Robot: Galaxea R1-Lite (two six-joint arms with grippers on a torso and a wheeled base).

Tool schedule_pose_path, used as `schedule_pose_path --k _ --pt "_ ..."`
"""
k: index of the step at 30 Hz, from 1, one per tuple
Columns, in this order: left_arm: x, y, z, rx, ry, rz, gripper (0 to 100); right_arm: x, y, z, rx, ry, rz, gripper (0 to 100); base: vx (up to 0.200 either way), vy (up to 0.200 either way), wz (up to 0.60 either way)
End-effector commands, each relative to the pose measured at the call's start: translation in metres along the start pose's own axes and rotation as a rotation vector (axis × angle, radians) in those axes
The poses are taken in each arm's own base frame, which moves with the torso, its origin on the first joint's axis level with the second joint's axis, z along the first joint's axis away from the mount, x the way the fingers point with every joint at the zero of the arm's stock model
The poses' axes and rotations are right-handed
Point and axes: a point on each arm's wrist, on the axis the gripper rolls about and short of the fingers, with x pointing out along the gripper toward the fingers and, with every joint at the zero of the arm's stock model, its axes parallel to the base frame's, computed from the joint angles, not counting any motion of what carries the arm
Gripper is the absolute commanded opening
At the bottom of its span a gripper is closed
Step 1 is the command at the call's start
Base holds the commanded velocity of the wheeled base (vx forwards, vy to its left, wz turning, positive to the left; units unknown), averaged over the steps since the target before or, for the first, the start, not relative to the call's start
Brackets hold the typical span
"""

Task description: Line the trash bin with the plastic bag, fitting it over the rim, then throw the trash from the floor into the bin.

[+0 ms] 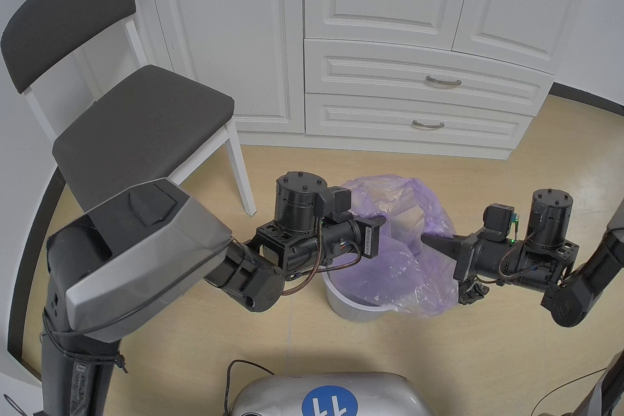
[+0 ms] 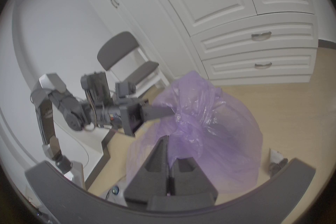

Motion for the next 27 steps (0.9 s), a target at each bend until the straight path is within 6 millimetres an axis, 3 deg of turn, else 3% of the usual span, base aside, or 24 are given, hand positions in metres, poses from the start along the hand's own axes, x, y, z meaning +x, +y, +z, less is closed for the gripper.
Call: schedule_pose_path --k 1,6,15,18,27 --pt "0.037 0.017 -0.023 -0.049 -0.044 0.068 0 0.037 -0.022 -0.027 0.103 -0.066 0.015 0 0.000 0.000 0.00" --pt "0.051 0.023 -0.021 -0.080 -0.091 0.087 0 0.053 -0.027 -0.039 0.140 -0.089 0.013 0 0.000 0.000 0.00" --pt "0.045 0.031 -0.019 -0.087 -0.096 0.124 0 0.078 -0.018 -0.041 0.233 -0.125 0.010 0 0.000 0.000 0.00" --pt "0.040 0.037 -0.025 -0.093 -0.087 0.152 0 0.095 -0.014 -0.046 0.285 -0.145 -0.010 0 0.000 0.000 0.00" --pt "0.034 0.045 -0.036 -0.100 -0.070 0.171 0 0.113 -0.022 -0.065 0.316 -0.118 -0.021 0 0.000 0.000 0.00"
